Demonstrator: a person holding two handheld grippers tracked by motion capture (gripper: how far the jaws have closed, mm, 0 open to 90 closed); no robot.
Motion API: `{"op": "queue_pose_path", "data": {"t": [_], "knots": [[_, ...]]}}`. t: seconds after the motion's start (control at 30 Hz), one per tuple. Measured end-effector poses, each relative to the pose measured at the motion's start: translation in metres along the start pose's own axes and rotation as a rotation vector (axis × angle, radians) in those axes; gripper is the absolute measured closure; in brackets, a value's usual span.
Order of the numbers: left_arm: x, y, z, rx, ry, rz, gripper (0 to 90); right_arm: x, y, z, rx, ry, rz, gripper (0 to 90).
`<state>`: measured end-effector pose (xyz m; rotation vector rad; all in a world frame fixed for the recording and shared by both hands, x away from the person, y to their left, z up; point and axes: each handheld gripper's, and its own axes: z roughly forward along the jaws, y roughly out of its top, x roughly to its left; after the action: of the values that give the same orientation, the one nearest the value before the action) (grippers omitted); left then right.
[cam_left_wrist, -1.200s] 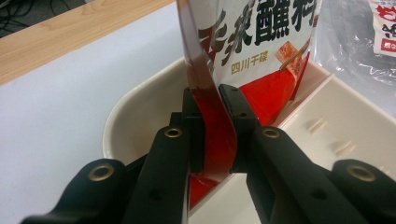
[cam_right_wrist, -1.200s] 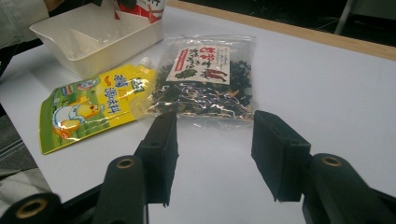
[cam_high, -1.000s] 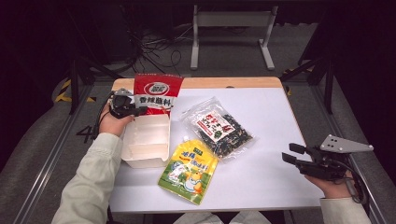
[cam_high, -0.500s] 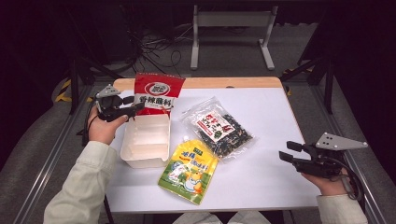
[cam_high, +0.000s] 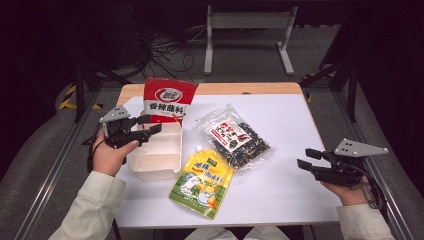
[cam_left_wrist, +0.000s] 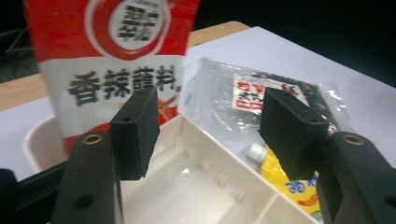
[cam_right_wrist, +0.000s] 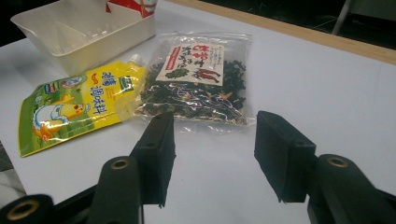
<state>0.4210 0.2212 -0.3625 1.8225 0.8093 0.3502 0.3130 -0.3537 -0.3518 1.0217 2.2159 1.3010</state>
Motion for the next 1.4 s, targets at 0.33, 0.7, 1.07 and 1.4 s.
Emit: {"op": "queue_pose_path", "data": {"t": [0.33,0.7,1.07,1.4], "knots": [[-0.021,-0.005,-0.004,0.033,-0.034,0.008,38.1,-0.006,0.009,0.012,0.013,0.008,-0.004,45.2],[-0.042,-0.014,-0.009,0.075,-0.080,0.019,37.7,-0.018,0.026,0.037,0.031,0.016,-0.010,43.9],[-0.059,-0.024,-0.012,0.103,-0.089,0.019,36.5,-0.030,0.035,0.074,0.086,0.025,-0.007,44.2],[-0.068,-0.034,-0.006,0.101,-0.110,-0.003,36.2,-0.037,0.037,0.109,0.141,0.039,0.006,43.9]]}}
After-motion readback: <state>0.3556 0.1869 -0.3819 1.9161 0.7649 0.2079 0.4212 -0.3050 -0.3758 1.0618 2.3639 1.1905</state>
